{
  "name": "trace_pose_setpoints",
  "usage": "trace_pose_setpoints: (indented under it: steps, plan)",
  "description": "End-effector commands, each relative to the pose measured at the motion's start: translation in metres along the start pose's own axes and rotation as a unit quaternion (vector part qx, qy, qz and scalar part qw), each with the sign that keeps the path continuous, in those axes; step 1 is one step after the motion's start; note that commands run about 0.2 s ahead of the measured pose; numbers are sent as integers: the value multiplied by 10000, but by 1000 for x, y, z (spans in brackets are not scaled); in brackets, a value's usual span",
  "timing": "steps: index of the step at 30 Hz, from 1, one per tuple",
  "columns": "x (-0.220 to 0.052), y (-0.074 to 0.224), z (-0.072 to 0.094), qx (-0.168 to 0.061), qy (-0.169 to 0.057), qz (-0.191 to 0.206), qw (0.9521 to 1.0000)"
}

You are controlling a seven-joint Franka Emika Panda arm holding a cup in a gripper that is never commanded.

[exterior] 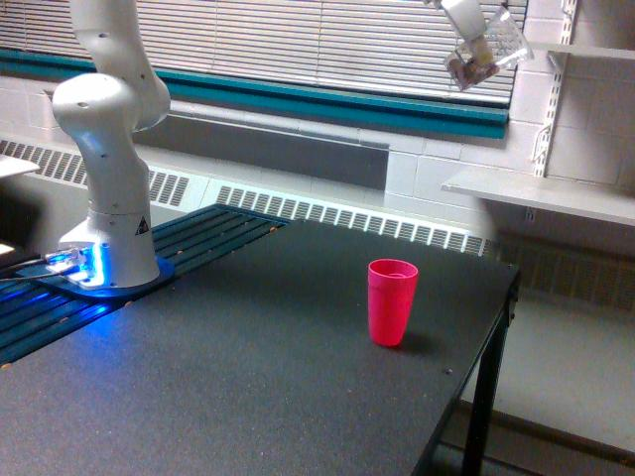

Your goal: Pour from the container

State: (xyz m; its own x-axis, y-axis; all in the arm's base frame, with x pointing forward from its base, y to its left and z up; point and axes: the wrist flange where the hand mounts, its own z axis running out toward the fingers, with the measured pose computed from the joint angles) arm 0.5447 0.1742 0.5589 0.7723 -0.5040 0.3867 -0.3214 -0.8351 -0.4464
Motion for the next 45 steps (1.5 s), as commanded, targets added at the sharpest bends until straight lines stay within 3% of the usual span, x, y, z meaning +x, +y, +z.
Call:
trace_pose_setpoints:
  steps: [1,15,30,45]
  plan:
    - [2,1,2,-13,-27,3,10000]
    - [14,30,7,-144,108,163,9997]
    - [34,94,15,-723,292,70,9969]
    - [24,159,33,-1284,180,-53,9916]
